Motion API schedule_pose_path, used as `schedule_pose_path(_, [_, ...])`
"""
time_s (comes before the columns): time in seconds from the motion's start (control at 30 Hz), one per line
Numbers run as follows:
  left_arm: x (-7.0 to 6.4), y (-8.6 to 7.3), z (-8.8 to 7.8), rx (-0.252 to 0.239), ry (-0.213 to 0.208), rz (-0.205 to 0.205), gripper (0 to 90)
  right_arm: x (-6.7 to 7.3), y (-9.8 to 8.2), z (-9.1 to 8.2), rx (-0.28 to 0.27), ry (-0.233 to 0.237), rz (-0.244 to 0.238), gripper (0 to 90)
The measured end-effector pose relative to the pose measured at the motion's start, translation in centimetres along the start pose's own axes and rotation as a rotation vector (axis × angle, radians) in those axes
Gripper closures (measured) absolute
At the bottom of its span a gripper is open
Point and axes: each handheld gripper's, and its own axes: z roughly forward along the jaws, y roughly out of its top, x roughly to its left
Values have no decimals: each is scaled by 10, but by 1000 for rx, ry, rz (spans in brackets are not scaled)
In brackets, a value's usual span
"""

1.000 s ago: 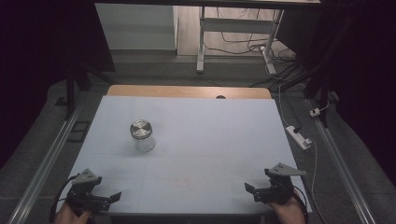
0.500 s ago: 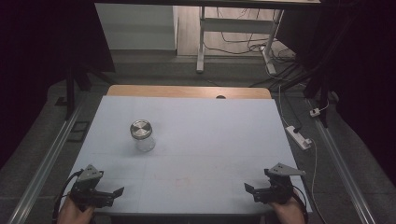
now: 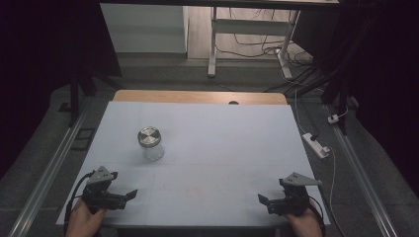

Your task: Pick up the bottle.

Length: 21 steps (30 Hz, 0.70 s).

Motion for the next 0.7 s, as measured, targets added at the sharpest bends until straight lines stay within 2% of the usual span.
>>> schedule_pose_path(0.13, [2, 5, 3, -25, 11, 5, 3, 0, 0, 0, 2, 1, 4, 0])
schedule_pose_path(0.23, [6, 16, 10, -38, 6, -4, 2, 0, 0, 1, 4, 0, 2, 0])
schedule_pose_path(0.27, [6, 16, 10, -38, 6, -4, 2, 0, 0, 1, 5, 1, 3, 0])
schedule_pose_path(0.33, [9, 24, 17, -22, -20, -35, 1, 0, 0, 1, 6, 3, 4, 0])
schedule_pose_path(0.43, [12, 31, 25, -8, -18, -31, 1, 0, 0, 1, 9, 4, 2, 0])
schedule_pose_path(0.7, [18, 46, 38, -15, -8, -20, 2, 0, 0, 1, 13, 7, -3, 0])
